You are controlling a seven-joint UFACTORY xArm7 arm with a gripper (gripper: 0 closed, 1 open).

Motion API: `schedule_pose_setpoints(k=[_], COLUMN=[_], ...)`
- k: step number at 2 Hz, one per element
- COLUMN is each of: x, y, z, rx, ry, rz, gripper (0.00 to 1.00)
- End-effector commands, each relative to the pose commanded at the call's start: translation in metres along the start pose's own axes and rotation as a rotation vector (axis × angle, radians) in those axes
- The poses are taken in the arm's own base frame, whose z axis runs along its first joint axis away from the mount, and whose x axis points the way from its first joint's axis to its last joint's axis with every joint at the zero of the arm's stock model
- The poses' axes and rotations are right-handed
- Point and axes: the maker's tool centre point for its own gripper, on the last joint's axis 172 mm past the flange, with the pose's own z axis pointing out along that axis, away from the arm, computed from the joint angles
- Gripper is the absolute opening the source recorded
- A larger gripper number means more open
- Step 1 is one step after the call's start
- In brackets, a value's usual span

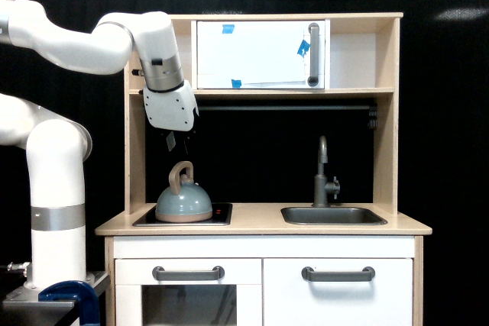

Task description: Place the teapot on the stove

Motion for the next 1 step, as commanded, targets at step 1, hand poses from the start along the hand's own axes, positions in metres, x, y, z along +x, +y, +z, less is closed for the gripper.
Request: schedule_pose_setpoints(k=[1], x=[0.0179], y=[0.0072], z=[-0.0392], rx=[0.000], ry=[0.000], rz=[0.000], gripper=[1.00])
